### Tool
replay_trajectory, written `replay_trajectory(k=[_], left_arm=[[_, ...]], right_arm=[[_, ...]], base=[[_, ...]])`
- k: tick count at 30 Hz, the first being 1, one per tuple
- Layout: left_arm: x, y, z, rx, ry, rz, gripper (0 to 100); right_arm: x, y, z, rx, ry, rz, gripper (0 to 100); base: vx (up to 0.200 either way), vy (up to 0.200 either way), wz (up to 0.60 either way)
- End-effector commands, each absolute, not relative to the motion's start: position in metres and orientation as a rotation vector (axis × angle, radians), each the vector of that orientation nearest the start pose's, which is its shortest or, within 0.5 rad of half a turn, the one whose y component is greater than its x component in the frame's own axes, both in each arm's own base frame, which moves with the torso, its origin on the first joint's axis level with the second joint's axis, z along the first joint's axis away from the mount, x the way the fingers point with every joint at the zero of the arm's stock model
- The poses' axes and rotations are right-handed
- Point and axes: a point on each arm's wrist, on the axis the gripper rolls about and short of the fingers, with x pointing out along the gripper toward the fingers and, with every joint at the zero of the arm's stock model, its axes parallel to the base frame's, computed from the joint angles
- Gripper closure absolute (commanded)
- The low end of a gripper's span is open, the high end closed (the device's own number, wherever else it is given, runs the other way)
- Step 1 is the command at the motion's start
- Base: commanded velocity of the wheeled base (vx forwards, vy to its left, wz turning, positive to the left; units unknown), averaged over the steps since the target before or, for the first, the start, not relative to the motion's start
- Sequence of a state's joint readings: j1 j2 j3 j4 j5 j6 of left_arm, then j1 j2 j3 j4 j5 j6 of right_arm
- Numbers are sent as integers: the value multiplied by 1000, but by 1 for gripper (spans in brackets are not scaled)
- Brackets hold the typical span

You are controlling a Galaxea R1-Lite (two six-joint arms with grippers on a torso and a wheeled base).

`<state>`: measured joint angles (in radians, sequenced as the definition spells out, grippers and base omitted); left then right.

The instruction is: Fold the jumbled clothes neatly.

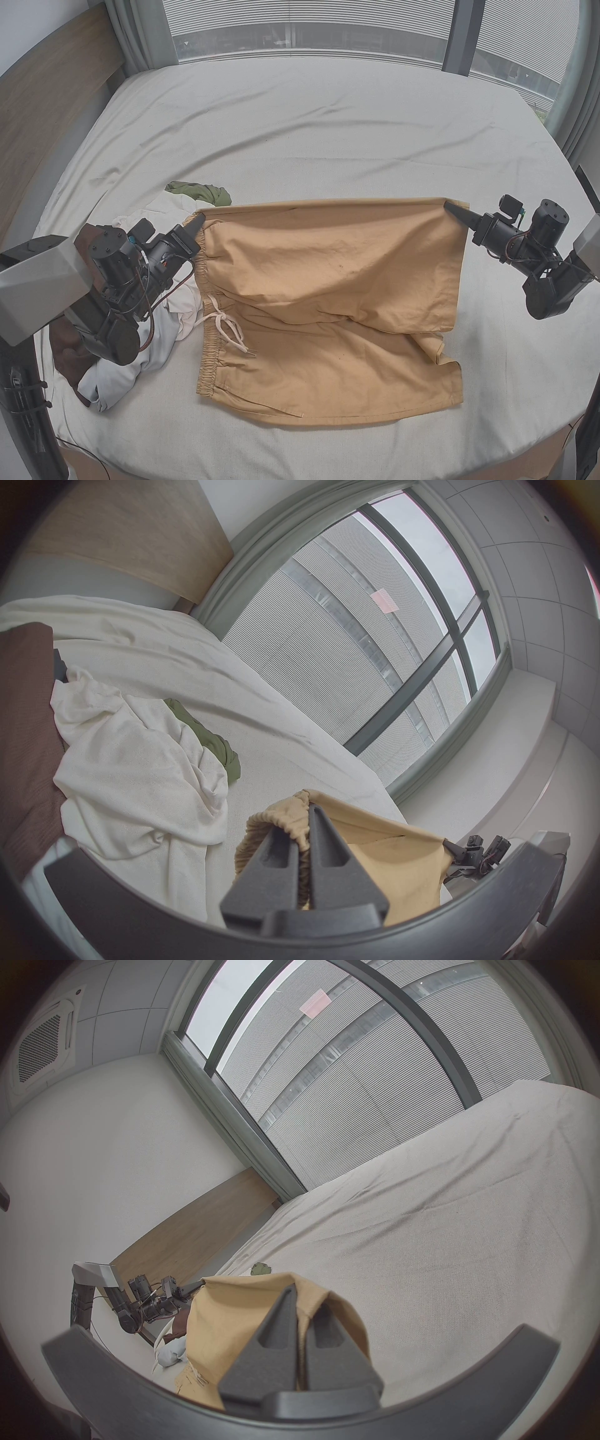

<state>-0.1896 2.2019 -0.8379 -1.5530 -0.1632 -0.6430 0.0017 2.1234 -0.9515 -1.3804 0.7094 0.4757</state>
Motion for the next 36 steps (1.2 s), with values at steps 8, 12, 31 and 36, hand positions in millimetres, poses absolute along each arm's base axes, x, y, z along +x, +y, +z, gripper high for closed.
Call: replay_trajectory(k=[8, 12, 31, 36], left_arm=[[390, -76, 92, -640, -57, -387, 100], [393, -76, 88, -641, -53, -386, 100], [399, -77, 83, -638, -51, -386, 100], [407, -77, 86, -651, -76, -393, 0]], right_arm=[[416, 15, 130, 398, -11, 733, 100], [421, 15, 130, 394, -20, 734, 100], [425, 15, 129, 395, -21, 730, 0], [428, 13, 127, 394, -23, 724, 0]], base=[[0, 0, 0], [0, 0, 0], [0, 0, 0], [0, 0, 0]])
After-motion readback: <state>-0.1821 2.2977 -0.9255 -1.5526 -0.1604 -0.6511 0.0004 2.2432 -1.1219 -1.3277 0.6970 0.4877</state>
